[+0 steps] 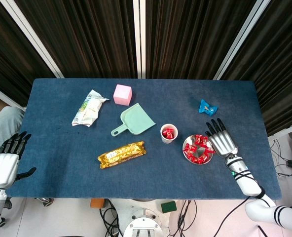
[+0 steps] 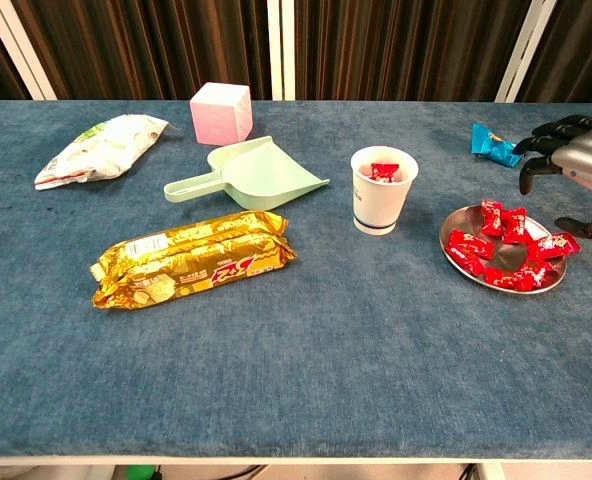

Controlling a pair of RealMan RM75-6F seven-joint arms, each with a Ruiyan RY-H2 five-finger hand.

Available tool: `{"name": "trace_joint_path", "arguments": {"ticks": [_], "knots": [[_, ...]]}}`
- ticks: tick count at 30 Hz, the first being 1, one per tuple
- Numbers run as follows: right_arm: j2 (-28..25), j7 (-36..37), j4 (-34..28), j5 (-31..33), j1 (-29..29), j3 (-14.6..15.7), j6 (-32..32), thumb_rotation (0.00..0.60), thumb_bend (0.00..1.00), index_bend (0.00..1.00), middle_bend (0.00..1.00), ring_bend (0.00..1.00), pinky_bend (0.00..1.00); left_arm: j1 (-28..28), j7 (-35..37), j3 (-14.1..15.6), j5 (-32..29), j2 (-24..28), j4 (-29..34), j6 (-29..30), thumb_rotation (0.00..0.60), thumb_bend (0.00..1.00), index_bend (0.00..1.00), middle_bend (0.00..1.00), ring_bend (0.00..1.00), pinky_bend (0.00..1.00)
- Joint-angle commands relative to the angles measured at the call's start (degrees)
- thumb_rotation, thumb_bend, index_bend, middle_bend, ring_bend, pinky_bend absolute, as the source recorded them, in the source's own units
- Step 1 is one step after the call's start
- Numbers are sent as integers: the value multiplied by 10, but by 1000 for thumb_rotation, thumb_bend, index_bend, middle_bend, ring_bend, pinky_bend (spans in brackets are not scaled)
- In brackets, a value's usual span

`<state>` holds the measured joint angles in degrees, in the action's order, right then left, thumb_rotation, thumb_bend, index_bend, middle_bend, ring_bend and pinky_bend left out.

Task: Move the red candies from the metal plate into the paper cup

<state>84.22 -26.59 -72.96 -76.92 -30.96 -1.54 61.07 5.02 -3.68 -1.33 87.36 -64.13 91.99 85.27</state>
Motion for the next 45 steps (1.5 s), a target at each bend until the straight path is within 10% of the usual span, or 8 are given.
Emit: {"name": "trace_joint_path", "arguments": {"ticks": [1, 45], "knots": [[10, 0, 10, 0, -4, -2, -8, 600, 354, 362, 67, 0, 0, 0, 0, 0, 0, 0, 0, 1, 600, 95, 66, 51, 14, 139], [41, -16, 40, -14, 1, -6, -8, 600, 424, 638, 87, 0, 0, 1, 0, 0, 0, 0, 1, 0, 600, 94, 67, 51, 14, 139]]}}
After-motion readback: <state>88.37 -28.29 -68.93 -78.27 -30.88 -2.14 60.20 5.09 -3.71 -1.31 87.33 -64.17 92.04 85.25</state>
